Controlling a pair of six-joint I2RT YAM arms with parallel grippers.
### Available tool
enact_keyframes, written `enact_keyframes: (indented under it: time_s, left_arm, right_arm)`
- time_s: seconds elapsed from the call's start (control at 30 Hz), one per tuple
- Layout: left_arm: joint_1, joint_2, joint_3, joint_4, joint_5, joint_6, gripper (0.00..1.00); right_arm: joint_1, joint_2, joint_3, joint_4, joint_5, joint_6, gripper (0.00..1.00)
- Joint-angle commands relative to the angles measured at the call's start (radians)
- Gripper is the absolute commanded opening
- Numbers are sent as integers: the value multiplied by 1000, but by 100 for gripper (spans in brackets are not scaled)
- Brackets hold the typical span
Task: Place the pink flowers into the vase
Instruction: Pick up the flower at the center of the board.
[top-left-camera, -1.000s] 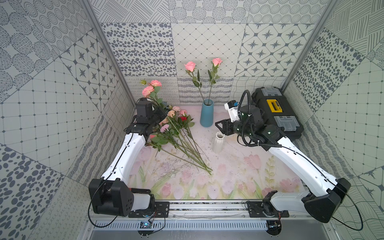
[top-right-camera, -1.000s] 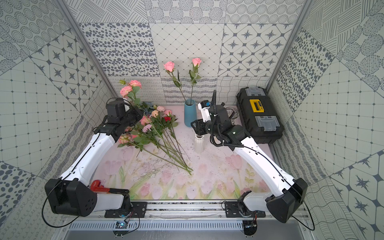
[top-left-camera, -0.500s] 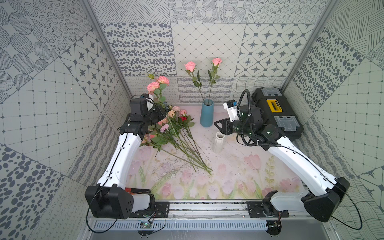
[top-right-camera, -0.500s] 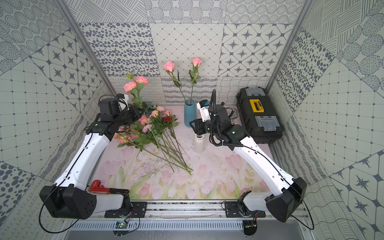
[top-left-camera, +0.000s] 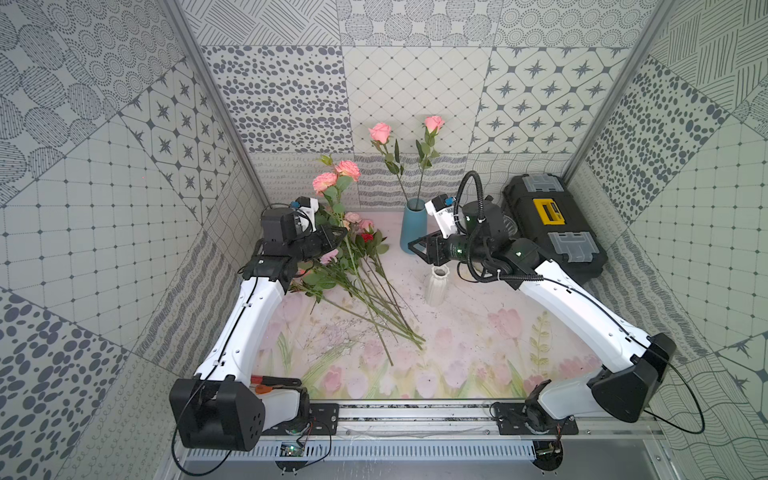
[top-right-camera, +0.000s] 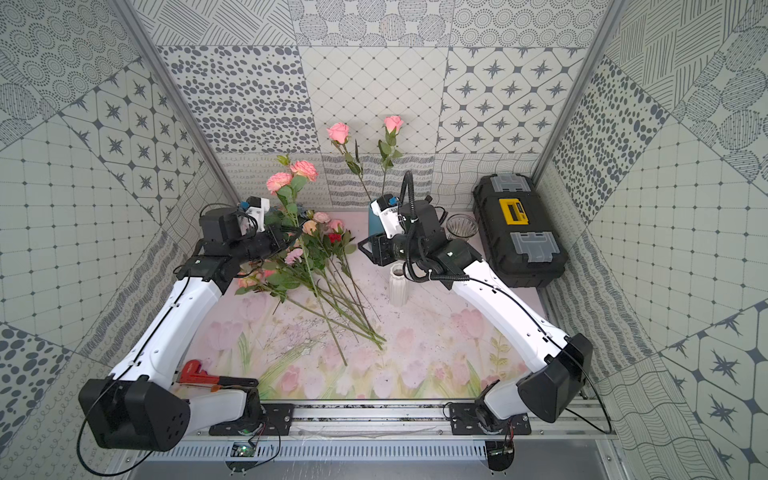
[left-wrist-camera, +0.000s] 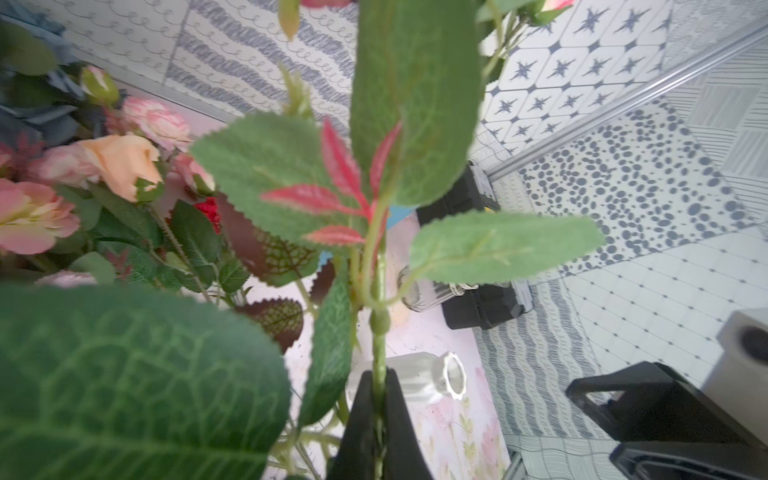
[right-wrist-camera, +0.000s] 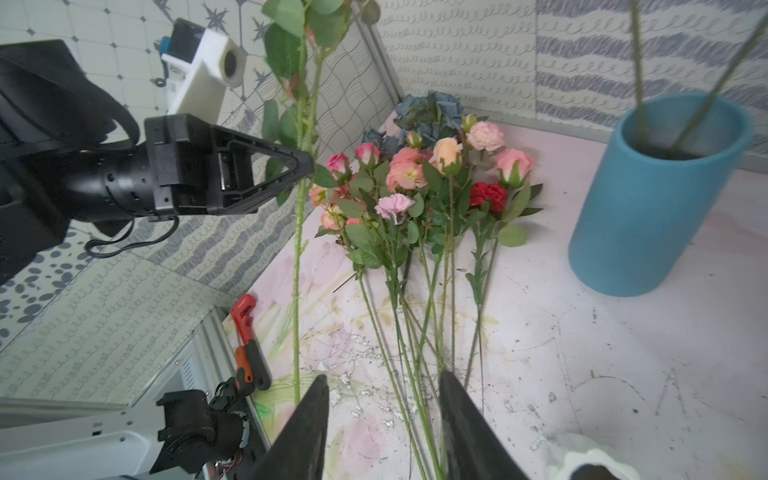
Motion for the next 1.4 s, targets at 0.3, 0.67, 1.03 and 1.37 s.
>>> enact_keyframes:
  time_s: [0.3, 0.67, 1.03, 1.37]
  left_arm:
    - [27, -17, -77, 457, 351, -225, 0]
    - [28, 12, -81, 522, 399, -281, 0]
    - [27, 19, -81, 531, 407, -295, 0]
    - [26, 28, -84, 563, 417, -326, 0]
  right_arm:
    - [74, 175, 162, 117, -155, 46, 40]
    - [78, 277, 244, 206, -316, 128, 39]
    - [81, 344, 294, 211, -351, 142, 38]
    - [83, 388, 307, 214, -363, 136, 38]
